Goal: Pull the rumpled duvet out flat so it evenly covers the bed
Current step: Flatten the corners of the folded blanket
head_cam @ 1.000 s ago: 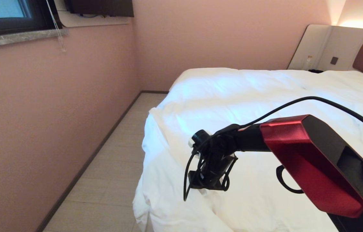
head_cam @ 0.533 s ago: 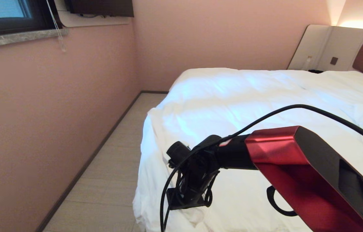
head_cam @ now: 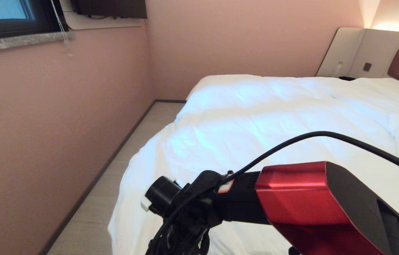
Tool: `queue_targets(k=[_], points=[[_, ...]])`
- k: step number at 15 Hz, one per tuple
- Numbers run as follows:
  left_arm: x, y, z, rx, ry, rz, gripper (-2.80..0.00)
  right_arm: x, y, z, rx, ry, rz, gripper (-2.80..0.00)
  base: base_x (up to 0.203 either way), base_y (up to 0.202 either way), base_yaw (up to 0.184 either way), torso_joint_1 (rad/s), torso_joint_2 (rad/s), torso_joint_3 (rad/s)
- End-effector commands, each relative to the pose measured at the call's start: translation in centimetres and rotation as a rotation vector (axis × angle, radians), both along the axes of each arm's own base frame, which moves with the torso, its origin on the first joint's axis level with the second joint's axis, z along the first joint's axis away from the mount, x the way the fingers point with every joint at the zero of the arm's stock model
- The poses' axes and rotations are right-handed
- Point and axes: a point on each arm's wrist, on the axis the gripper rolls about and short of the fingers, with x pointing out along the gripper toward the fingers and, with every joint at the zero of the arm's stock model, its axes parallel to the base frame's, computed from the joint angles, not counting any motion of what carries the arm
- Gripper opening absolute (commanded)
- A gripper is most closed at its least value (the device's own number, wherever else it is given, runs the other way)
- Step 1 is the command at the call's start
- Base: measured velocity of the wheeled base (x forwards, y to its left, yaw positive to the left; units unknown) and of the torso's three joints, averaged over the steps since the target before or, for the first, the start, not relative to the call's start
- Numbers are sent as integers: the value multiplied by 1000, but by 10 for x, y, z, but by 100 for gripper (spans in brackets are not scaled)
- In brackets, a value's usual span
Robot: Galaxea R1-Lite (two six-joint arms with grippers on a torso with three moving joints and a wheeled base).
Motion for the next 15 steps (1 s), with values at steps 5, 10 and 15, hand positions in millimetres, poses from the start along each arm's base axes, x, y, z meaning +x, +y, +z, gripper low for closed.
queue_targets(k=[5, 10, 15], points=[[0, 0, 0, -1, 0, 1, -280, -31, 10, 22, 38, -13, 66, -280, 0, 0, 0, 0, 0, 0], [0, 0, 0, 0, 0, 1, -280, -28, -2, 41, 34, -14, 10, -280, 0, 0, 0, 0, 0, 0], [0, 0, 0, -1, 0, 1, -280, 22, -43, 40, -101, -124, -199, -280, 0, 0, 0, 0, 0, 0]])
